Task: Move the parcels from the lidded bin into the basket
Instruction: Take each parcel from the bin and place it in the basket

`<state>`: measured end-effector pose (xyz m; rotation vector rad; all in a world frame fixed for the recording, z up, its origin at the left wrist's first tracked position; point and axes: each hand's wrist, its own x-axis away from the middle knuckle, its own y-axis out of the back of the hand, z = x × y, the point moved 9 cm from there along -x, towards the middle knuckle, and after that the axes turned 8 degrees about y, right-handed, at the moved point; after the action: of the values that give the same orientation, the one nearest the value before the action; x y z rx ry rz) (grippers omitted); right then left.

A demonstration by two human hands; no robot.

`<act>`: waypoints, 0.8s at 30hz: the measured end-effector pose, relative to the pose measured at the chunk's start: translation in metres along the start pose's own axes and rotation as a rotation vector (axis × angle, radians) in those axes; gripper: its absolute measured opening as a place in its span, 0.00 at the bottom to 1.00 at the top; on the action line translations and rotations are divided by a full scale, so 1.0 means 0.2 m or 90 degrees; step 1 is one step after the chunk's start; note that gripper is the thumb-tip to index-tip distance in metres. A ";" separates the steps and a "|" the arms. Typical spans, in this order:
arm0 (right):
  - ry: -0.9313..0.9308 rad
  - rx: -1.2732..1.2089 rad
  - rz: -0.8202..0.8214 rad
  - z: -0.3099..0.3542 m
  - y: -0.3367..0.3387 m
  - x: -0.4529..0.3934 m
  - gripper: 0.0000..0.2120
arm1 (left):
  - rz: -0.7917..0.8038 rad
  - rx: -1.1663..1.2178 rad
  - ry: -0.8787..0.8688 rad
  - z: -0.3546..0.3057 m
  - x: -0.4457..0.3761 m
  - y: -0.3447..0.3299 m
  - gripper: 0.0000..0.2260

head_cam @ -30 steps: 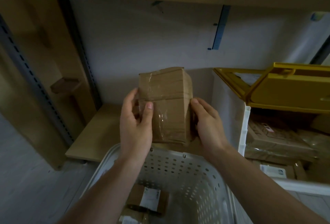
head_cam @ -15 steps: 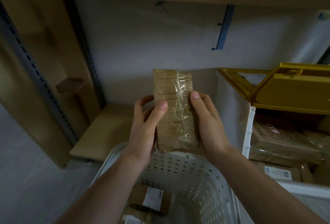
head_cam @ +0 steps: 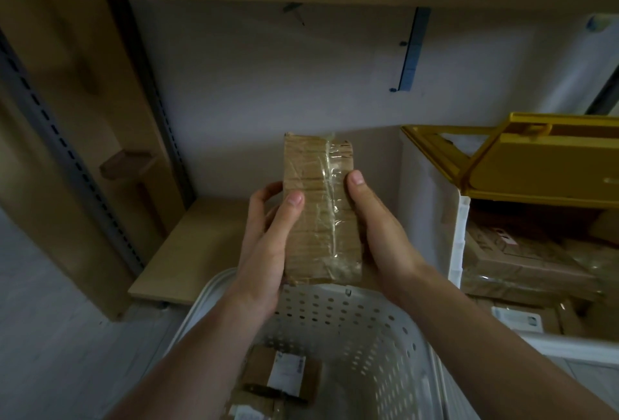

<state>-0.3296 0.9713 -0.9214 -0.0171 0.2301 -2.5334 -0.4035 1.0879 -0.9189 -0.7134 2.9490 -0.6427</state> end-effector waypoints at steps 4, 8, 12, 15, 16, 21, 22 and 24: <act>0.082 0.086 -0.107 0.06 0.10 0.01 0.40 | -0.033 -0.023 -0.014 -0.03 0.00 0.03 0.19; 0.151 0.131 -0.181 0.13 0.19 0.01 0.30 | -0.097 -0.102 -0.048 -0.07 -0.01 0.10 0.10; 0.217 0.199 -0.198 0.18 0.19 0.03 0.22 | -0.129 -0.150 -0.069 -0.07 -0.03 0.13 0.04; 0.271 0.182 -0.219 0.23 0.19 0.06 0.15 | -0.071 -0.095 -0.050 -0.07 -0.02 0.08 0.13; 0.285 0.170 -0.220 0.25 0.19 0.06 0.13 | -0.051 -0.095 -0.044 -0.06 -0.02 0.07 0.18; 0.298 0.169 -0.186 0.27 0.18 0.06 0.11 | -0.055 -0.062 -0.018 -0.04 -0.01 0.07 0.21; 0.298 0.175 -0.182 0.27 0.18 0.06 0.11 | -0.061 -0.059 -0.015 -0.04 -0.01 0.07 0.21; 0.293 0.181 -0.186 0.26 0.18 0.06 0.11 | -0.072 -0.047 -0.011 -0.05 -0.01 0.07 0.22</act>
<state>-0.3158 0.9275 -0.8758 0.6930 0.0441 -2.8055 -0.4096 1.1036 -0.9160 -0.8920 2.9474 -0.5328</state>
